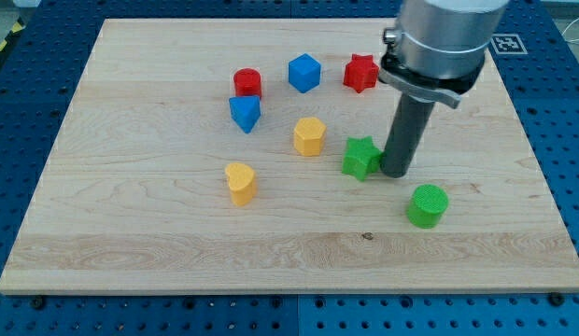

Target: Push the green circle to the right side of the yellow heart

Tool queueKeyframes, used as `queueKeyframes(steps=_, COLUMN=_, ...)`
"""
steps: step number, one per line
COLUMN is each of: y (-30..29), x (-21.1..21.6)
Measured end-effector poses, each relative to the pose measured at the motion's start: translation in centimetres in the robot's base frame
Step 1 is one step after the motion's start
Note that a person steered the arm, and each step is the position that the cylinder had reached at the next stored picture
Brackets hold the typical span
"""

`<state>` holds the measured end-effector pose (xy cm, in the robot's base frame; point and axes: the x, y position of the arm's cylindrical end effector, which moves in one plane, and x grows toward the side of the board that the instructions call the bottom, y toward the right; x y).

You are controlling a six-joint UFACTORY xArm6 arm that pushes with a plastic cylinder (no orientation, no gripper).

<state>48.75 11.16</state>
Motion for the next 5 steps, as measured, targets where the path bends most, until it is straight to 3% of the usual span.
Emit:
queueKeyframes(steps=2, y=0.5, x=0.2)
queueKeyframes(steps=5, y=16.1, x=1.4)
